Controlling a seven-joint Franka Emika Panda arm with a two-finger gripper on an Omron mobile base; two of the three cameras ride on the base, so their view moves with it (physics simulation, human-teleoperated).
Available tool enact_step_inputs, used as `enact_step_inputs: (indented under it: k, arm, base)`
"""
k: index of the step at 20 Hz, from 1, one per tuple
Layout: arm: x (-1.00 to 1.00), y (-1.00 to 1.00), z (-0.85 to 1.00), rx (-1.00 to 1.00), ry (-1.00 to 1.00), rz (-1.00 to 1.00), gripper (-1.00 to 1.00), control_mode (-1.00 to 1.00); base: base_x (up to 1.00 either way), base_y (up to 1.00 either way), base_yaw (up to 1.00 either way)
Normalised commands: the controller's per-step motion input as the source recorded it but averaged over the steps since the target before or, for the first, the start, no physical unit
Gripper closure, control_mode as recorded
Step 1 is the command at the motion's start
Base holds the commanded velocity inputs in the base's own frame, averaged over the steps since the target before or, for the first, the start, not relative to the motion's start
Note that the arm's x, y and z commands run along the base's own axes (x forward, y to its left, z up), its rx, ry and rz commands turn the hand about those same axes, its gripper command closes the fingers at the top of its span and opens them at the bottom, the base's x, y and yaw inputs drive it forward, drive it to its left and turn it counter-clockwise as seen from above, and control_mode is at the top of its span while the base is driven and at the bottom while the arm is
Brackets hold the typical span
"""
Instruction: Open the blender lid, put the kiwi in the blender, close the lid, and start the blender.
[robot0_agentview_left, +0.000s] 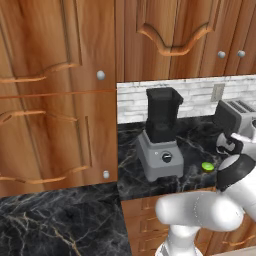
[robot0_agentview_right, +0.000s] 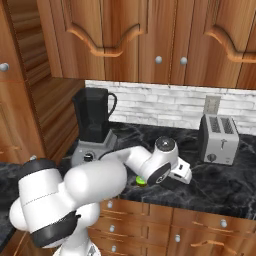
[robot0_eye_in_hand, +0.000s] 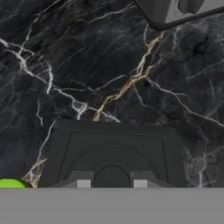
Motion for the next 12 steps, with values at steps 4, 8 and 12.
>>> enact_step_inputs:
  k: [4,8,12]
  arm:
    - [0.39,-0.04,-0.25,-0.05,0.0,0.0,1.0,-1.0]
    - [0.2,-0.02,-0.15,0.0,0.0,0.0,1.0,-1.0]
    - [0.12,0.0,-0.25,0.0,0.0,0.0,1.0,-1.0]
  base:
    - [0.0,0.0,0.0]
    - [0.0,0.0,0.0]
    - [0.0,0.0,0.0]
